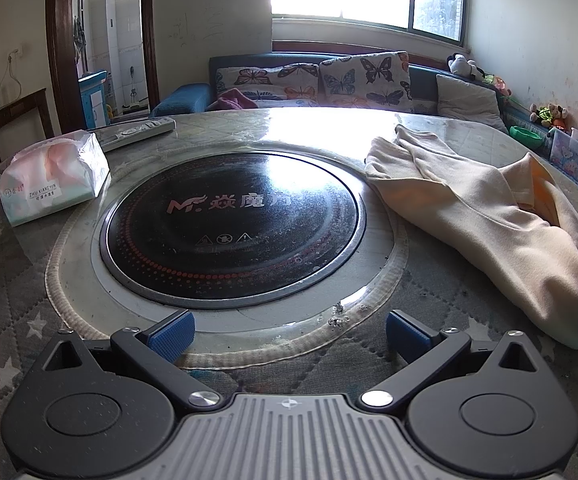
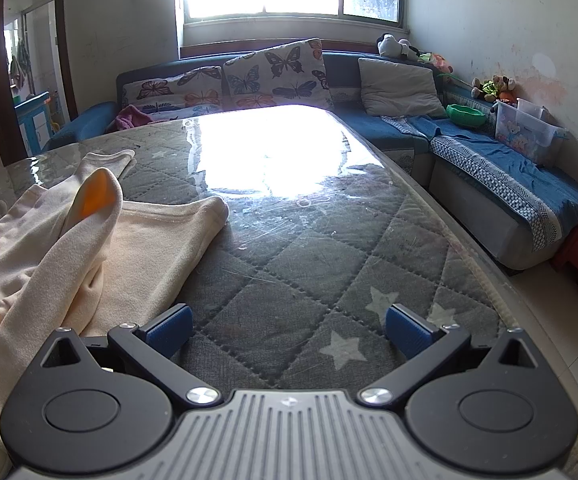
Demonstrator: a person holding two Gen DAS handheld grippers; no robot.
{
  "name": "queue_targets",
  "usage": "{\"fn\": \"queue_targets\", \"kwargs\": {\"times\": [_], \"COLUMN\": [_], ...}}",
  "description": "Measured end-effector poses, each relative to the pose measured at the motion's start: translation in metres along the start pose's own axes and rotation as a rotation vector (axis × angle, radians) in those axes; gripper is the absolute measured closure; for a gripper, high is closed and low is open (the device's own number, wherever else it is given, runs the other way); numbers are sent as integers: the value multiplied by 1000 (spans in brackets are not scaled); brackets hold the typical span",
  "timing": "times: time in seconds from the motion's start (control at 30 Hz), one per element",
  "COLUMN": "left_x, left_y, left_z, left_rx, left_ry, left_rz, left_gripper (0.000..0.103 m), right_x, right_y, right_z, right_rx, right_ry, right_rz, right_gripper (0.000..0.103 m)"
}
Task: Fold clothes
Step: 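Approach the crumpled cream sweatshirt with both grippers open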
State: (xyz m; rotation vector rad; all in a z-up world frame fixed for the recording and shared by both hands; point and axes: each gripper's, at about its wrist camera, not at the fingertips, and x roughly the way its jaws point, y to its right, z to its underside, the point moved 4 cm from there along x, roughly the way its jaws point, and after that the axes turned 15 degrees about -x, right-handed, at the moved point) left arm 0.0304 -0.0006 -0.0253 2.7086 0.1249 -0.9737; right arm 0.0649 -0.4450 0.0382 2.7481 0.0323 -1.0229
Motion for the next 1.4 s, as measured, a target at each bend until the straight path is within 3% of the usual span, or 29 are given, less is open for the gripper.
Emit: {"fn": "queue_targets", "kwargs": {"times": [0.27,0.9,1.4], "left_x": [-13,-41,-53], "left_y": [14,80,111], "left_z": [8,28,40], "left_rx": [-11,8,78], "left_ry": [-9,-99,-133], "left_rz": [-53,30,56], "left_gripper": [0,0,0], "right_x": [-26,-95,-116], "right_y": [-4,-27,-55], "right_z": [11,34,42], "right_rx": [-27,-55,-113], "right_ry": [-3,1,14], "right_rz": [-27,-93,-147], "right_gripper": [0,0,0]}}
